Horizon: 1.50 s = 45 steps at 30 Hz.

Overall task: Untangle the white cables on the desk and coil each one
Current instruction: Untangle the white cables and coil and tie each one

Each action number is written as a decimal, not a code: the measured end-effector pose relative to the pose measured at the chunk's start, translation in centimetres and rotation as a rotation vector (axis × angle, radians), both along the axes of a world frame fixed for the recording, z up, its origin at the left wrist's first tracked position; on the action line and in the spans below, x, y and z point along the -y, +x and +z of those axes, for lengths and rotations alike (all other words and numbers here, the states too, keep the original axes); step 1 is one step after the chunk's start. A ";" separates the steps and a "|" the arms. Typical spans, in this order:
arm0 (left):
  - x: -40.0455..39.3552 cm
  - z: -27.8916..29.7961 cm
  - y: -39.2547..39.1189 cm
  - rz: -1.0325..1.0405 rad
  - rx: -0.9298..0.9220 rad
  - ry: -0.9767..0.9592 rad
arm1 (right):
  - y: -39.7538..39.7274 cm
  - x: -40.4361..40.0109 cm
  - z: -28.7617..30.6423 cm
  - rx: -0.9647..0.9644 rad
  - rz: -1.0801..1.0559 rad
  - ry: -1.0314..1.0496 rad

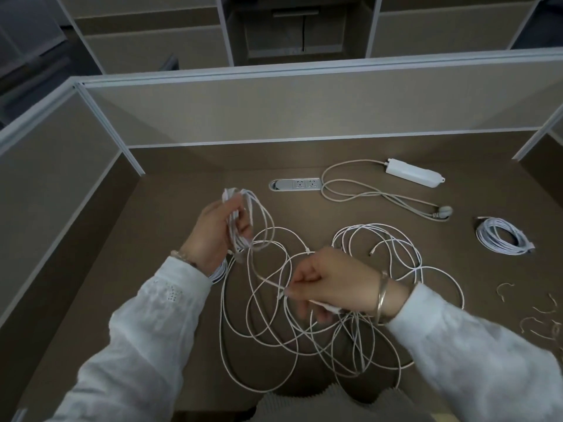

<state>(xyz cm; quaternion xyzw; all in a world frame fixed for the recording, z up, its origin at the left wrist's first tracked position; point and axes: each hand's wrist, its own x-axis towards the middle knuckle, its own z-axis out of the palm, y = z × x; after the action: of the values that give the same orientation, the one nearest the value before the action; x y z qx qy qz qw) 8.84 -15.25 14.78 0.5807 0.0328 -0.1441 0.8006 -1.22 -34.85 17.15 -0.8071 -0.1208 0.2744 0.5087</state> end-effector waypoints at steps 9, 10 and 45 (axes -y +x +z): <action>3.5 0.3 -3.5 -0.461 -0.047 0.210 | 4.5 1.1 2.6 -0.290 -0.061 0.308; 3.5 0.4 -3.6 -0.557 -0.091 0.195 | 4.9 1.6 2.6 -0.318 -0.054 0.305; 11.8 -2.5 -5.7 -0.526 -0.488 0.104 | 0.1 8.4 -5.6 -0.024 -0.586 0.142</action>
<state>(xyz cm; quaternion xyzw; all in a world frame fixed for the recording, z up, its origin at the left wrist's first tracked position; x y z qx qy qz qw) 3.12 -27.09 12.29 0.5577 0.0799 -0.4777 0.6741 -1.08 -43.21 11.51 -0.7667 0.1043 0.1165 0.6227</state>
